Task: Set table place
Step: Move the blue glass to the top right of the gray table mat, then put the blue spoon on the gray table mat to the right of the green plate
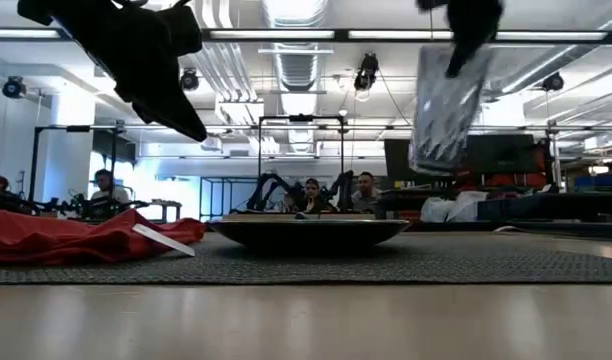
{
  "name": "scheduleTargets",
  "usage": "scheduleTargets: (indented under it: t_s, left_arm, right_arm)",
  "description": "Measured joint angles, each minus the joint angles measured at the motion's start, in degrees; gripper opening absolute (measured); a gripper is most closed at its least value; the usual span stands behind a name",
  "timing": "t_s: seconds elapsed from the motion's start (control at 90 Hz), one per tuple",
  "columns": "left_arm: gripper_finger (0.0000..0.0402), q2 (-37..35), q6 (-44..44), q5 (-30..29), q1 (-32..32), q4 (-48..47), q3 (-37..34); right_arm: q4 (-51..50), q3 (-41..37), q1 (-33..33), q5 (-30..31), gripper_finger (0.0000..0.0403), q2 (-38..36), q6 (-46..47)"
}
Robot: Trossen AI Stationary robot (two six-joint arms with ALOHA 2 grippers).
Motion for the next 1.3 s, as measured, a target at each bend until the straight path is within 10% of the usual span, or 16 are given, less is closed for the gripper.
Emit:
scheduleTargets:
  t_s: [0.322,0.711,1.3]
  left_arm:
    - [0.0077,0.0,2.4,0.0,0.0,0.0,0.0]
    - [0.0077,0.0,3.0,0.0,0.0,-0.1,0.0]
    - [0.0077,0.0,3.9,3.0,0.0,-0.5,0.0]
  right_arm:
    - [10.8,-0.1,-25.4,-12.0,0.0,12.8,-12.6]
    - [13.0,4.6,-28.3,-13.9,0.001,22.0,-15.5]
    - [-3.2,8.8,-28.3,-13.3,0.0192,11.5,-11.2]
